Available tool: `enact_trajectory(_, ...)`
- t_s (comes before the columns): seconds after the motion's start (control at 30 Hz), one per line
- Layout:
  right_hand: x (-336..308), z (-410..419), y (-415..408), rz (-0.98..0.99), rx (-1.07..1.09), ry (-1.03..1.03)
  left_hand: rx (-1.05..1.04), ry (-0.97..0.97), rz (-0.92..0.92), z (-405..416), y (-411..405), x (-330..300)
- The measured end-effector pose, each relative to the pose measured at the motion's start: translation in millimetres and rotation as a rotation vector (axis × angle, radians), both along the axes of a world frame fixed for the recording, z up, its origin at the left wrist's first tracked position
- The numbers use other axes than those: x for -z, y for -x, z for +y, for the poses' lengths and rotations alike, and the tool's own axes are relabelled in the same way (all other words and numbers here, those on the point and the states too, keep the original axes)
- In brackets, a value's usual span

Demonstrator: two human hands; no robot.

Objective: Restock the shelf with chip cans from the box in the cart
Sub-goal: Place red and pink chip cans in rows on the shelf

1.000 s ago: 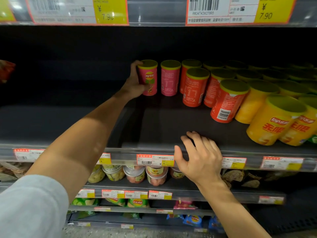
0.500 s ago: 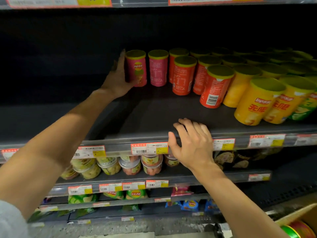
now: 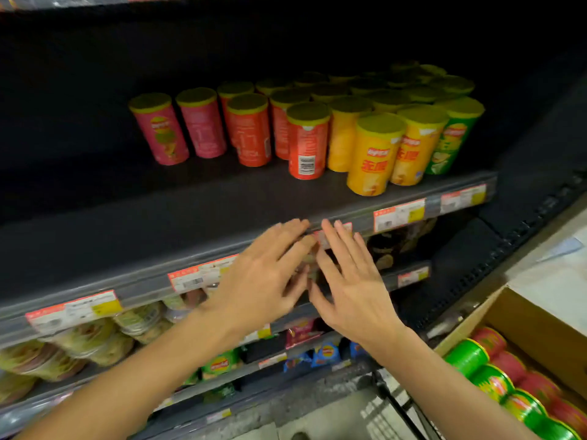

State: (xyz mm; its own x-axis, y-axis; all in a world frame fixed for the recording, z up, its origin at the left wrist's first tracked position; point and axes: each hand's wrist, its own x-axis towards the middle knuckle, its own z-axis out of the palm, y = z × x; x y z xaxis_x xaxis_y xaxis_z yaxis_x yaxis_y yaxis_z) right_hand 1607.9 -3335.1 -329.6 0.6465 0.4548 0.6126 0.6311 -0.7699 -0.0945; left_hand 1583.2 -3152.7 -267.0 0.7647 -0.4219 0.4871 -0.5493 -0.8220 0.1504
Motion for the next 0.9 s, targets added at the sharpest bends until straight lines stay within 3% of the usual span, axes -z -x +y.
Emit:
enact_trajectory(0.67, 107.9, -274.7, 143.4, 0.522, 0.853, -0.098, 0.699, -0.394, 0.327, -330.4, -18.6, 132.6)
enact_trajectory(0.9, 141.6, -348.2, 184.1, 0.651, 1.071, -0.084, 0.802, -0.510, 0.358, -434.4, -10.9, 173.7)
